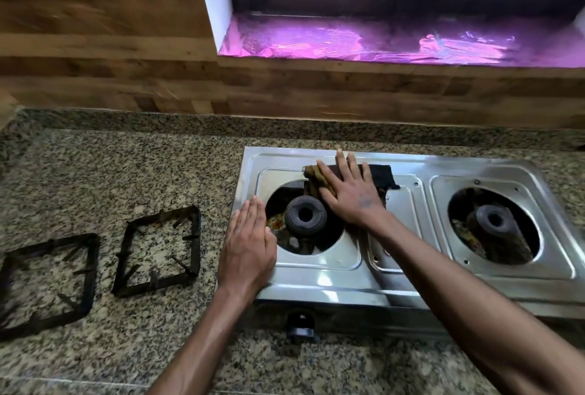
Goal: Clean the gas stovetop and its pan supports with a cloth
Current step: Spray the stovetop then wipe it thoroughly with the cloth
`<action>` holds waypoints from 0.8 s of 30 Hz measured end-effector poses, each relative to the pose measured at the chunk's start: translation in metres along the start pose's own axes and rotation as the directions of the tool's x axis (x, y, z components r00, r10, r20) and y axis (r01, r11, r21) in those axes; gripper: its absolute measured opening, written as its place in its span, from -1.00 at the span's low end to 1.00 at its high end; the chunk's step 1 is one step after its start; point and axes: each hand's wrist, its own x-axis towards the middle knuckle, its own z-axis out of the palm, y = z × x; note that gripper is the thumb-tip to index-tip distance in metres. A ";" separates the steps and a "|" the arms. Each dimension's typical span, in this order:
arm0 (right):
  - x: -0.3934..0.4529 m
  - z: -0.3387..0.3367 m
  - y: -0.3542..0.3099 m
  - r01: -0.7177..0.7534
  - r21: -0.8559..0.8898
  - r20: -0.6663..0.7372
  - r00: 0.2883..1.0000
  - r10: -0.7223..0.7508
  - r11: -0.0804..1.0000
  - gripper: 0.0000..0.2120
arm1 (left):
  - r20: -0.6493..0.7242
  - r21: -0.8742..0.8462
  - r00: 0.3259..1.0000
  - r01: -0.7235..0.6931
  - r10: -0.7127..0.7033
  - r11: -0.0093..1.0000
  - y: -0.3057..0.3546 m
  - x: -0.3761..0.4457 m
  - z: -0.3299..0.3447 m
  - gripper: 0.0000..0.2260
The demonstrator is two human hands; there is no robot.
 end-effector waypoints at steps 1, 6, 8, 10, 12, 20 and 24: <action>-0.011 0.002 0.003 0.031 -0.018 -0.002 1.000 -0.031 0.999 -0.39 | -0.003 -0.002 1.000 0.002 -0.002 1.000 0.000 0.000 -0.001 -0.46; -0.034 0.004 0.021 -0.024 0.025 -0.011 1.000 0.024 0.999 -0.37 | -0.004 -0.001 1.000 0.004 -0.004 1.000 0.001 -0.001 -0.002 -0.46; -0.017 0.003 0.013 -0.083 0.019 -0.022 0.996 0.084 0.996 -0.41 | -0.005 -0.004 1.000 0.007 -0.007 1.000 0.000 -0.001 -0.002 -0.46; 0.002 0.002 0.000 -0.104 0.018 -0.031 0.994 0.104 0.994 -0.41 | -0.006 -0.002 1.000 0.007 -0.007 1.000 0.000 0.000 -0.002 -0.45; 0.012 0.002 -0.008 -0.066 -0.006 -0.030 0.997 0.066 0.998 -0.42 | -0.004 -0.004 1.000 0.009 -0.009 1.000 0.001 -0.001 -0.001 -0.46; -0.044 0.008 0.016 -0.048 0.024 -0.009 0.999 0.049 0.999 -0.44 | 0.001 0.000 1.000 0.009 -0.009 1.000 0.000 0.000 -0.001 -0.46; -0.010 0.002 0.001 -0.107 0.026 -0.021 0.994 0.107 0.994 -0.43 | 0.005 -0.010 1.000 0.012 -0.012 1.000 0.001 0.000 -0.001 -0.46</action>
